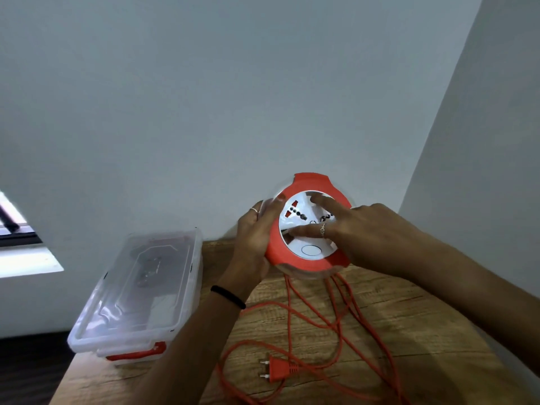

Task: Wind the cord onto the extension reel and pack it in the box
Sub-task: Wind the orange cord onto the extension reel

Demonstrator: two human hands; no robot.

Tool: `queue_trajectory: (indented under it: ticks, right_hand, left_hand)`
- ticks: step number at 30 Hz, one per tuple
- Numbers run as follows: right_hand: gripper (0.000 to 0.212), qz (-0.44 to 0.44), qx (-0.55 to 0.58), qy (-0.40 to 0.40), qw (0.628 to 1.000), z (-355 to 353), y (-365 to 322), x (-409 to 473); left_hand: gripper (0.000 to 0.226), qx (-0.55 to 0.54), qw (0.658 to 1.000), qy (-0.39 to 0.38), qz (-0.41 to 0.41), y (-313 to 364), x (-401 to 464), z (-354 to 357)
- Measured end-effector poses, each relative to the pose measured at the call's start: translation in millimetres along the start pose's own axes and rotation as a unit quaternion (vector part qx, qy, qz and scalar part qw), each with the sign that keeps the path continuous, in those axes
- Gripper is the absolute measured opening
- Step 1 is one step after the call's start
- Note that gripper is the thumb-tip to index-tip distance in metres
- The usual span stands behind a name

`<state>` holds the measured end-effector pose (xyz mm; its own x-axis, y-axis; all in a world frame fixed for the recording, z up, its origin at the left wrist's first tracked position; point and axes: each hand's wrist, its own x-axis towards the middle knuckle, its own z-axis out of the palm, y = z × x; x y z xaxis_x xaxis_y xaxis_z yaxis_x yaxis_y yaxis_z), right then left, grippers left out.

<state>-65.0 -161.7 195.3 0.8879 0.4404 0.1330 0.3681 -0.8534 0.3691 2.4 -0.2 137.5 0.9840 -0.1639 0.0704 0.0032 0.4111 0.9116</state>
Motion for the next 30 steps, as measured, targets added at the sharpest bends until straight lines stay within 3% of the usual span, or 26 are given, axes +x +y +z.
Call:
queue_trajectory:
  ticks: [5,8,10,14,17,19,22,23,24,25,27,30]
  right_hand:
    - [0.070,-0.058,-0.065,0.003,0.996,0.3,1.1,5.2]
    - [0.065,-0.073,-0.092,0.072,0.990,6.7,2.0,13.3]
    - [0.058,-0.034,-0.056,0.099,0.993,9.3,-5.2,15.2]
    - [0.065,0.170,0.077,0.100,0.977,12.2,-28.7,21.5]
    - [0.062,0.315,0.214,0.137,0.914,16.5,-41.1,33.2]
    - [0.061,0.399,0.334,0.139,0.842,26.3,-49.6,40.2]
    - [0.067,0.446,0.523,0.149,0.711,40.8,-59.6,45.4]
    - [0.069,0.436,0.560,0.152,0.688,43.3,-60.9,45.9]
    - [0.069,0.417,0.578,0.145,0.686,43.3,-60.5,44.6]
    - [0.068,0.388,0.574,0.138,0.708,40.4,-59.4,41.1]
    - [0.058,0.336,0.485,0.122,0.798,34.0,-52.5,32.1]
    - [0.047,0.274,0.205,0.161,0.926,21.1,-35.2,13.2]
  left_hand:
    - [0.025,0.027,0.999,-0.030,-0.012,2.3,-0.7,5.6]
    - [0.020,0.035,0.999,-0.025,-0.004,3.2,0.8,5.2]
    - [0.020,0.051,0.998,-0.022,0.012,5.4,3.3,4.7]
    - [0.020,0.031,0.999,0.012,0.038,5.3,4.4,7.5]
    - [0.011,0.006,0.997,0.064,0.052,-4.7,0.4,10.7]
    - [0.006,0.018,0.993,0.085,0.075,-12.7,-4.3,12.2]
    - [0.007,0.059,0.988,0.092,0.108,-21.4,-11.7,10.2]
    - [0.009,0.063,0.988,0.093,0.109,-22.5,-12.6,8.0]
    - [0.010,0.056,0.989,0.091,0.104,-22.6,-12.5,5.3]
    - [0.013,0.038,0.991,0.086,0.093,-21.7,-12.1,2.1]
    - [0.020,-0.005,0.995,0.078,0.068,-19.1,-10.4,-4.3]
    - [0.029,-0.030,0.997,0.064,0.041,-14.9,-9.3,-8.7]
